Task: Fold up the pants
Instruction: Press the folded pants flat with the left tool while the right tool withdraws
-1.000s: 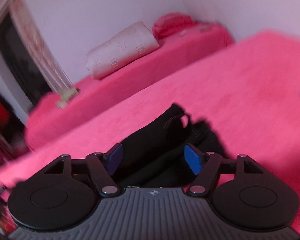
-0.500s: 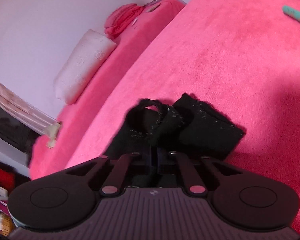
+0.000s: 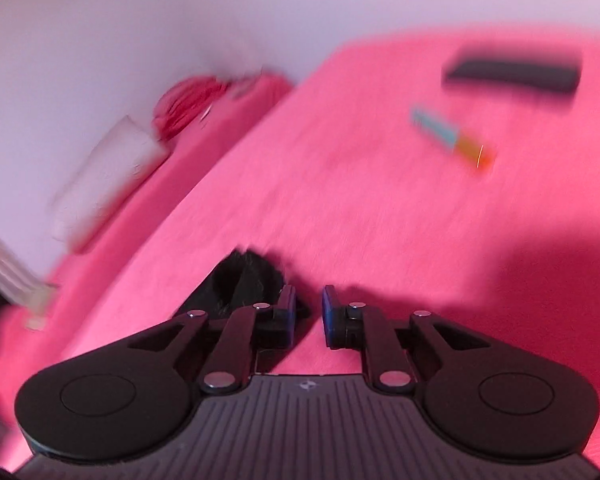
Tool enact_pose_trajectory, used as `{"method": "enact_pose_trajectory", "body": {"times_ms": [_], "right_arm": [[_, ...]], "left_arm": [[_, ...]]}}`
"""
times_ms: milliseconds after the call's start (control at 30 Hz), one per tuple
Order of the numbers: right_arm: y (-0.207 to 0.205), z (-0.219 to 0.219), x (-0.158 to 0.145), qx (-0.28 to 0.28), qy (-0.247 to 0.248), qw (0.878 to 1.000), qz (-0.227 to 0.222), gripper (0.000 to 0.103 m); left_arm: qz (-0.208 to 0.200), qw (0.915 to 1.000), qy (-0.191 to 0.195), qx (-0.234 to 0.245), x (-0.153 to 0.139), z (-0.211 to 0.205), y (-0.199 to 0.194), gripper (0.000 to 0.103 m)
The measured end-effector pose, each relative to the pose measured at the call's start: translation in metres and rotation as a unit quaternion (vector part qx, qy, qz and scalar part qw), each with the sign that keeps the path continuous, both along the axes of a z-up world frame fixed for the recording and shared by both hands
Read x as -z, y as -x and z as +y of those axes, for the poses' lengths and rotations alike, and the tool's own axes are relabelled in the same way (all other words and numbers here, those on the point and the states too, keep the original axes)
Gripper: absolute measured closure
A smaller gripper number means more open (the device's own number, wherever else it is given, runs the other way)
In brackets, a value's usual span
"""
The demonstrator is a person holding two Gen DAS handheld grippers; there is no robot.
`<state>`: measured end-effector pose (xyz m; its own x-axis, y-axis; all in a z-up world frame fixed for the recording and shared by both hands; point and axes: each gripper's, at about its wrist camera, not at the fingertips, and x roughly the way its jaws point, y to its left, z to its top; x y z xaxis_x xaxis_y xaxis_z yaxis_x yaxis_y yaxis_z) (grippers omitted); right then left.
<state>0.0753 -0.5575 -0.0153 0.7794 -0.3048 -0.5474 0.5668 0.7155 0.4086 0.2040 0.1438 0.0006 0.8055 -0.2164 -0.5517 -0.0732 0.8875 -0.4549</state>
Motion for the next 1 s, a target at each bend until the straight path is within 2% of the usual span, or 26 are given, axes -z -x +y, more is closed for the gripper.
{"method": "enact_pose_trajectory", "body": {"times_ms": [67,133,167,233,300,367,433,467,500,533,567,600,633,667,700,733,767,800,833,867,900,933,967,1000], "right_arm": [[-0.009,0.032,-0.017,-0.063,0.060,0.996,-0.013,0.075],[-0.022,0.078,-0.031,-0.146,0.109,0.983,-0.020,0.036],[-0.030,0.104,-0.034,-0.196,0.122,0.973,-0.019,0.033],[-0.045,0.158,-0.034,-0.308,0.131,0.942,-0.020,0.033],[-0.061,0.208,-0.029,-0.401,0.097,0.910,-0.028,0.033],[-0.080,0.251,-0.017,-0.475,0.032,0.879,-0.031,0.033],[-0.096,0.284,-0.006,-0.510,-0.018,0.859,-0.038,0.029],[-0.102,0.297,-0.001,-0.522,-0.036,0.851,-0.041,0.024],[-0.114,0.303,0.004,-0.530,-0.049,0.846,-0.040,0.016],[-0.125,0.304,0.012,-0.529,-0.063,0.846,-0.027,0.014],[-0.136,0.298,0.020,-0.519,-0.079,0.851,-0.005,0.015],[-0.136,0.287,0.022,-0.509,-0.101,0.855,-0.001,0.024],[-0.139,0.268,0.024,-0.503,-0.131,0.854,-0.015,0.038],[-0.140,0.245,0.025,-0.484,-0.149,0.862,-0.022,0.041],[-0.137,0.216,0.026,-0.454,-0.162,0.876,-0.032,0.051],[-0.136,0.187,0.027,-0.413,-0.169,0.894,-0.038,0.055],[-0.130,0.155,0.028,-0.385,-0.188,0.902,-0.055,0.063],[-0.123,0.121,0.031,-0.355,-0.210,0.909,-0.068,0.066],[-0.113,0.089,0.034,-0.319,-0.225,0.917,-0.083,0.076],[-0.102,0.061,0.033,-0.282,-0.230,0.926,-0.096,0.081],[-0.092,0.036,0.034,-0.252,-0.228,0.935,-0.106,0.094],[-0.082,0.017,0.032,-0.217,-0.217,0.946,-0.109,0.092],[-0.073,0.004,0.029,-0.162,-0.185,0.965,-0.092,0.090],[-0.066,-0.004,0.023,-0.119,-0.158,0.977,-0.077,0.098]], "left_arm": [[0.000,1.0000,-0.002,0.001,0.000,0.000,0.000,0.000],[-0.001,1.0000,-0.004,0.001,0.000,0.000,0.000,0.000],[-0.001,1.0000,-0.005,0.001,0.000,0.000,-0.001,0.000],[-0.002,1.0000,-0.005,0.002,0.000,-0.001,0.000,0.000],[-0.003,1.0000,-0.003,0.003,0.000,0.000,0.000,0.000],[-0.003,1.0000,-0.002,0.004,0.000,0.001,0.000,0.000],[-0.004,1.0000,-0.003,0.005,0.000,0.001,0.000,0.000],[-0.004,1.0000,-0.004,0.006,0.000,0.001,0.000,0.000],[-0.004,1.0000,-0.005,0.006,0.000,0.000,0.000,0.000],[-0.004,1.0000,-0.006,0.007,0.000,0.000,0.000,0.000],[-0.004,0.9999,-0.007,0.007,0.000,0.000,0.001,0.000],[-0.004,0.9999,-0.007,0.008,0.000,0.000,0.000,0.000],[-0.004,0.9999,-0.008,0.008,0.000,-0.001,0.000,0.000],[-0.004,0.9999,-0.008,0.009,0.000,-0.001,0.000,0.000],[-0.004,0.9999,-0.008,0.009,-0.001,-0.001,0.000,0.000],[-0.004,0.9999,-0.008,0.008,-0.001,-0.001,0.000,0.000],[-0.004,0.9999,-0.009,0.008,-0.001,-0.001,-0.001,0.000],[-0.004,0.9999,-0.009,0.008,-0.001,-0.001,-0.001,0.000],[-0.004,0.9999,-0.010,0.008,-0.001,-0.002,-0.001,0.000],[-0.004,0.9999,-0.011,0.008,-0.001,-0.002,-0.001,0.000],[-0.004,0.9999,-0.011,0.008,-0.001,-0.003,0.000,0.000],[-0.004,0.9999,-0.012,0.007,-0.001,-0.003,0.000,0.000],[-0.003,0.9999,-0.013,0.007,-0.001,-0.004,0.000,0.000],[-0.003,0.9999,-0.015,0.007,-0.002,-0.004,0.000,0.000]]}}
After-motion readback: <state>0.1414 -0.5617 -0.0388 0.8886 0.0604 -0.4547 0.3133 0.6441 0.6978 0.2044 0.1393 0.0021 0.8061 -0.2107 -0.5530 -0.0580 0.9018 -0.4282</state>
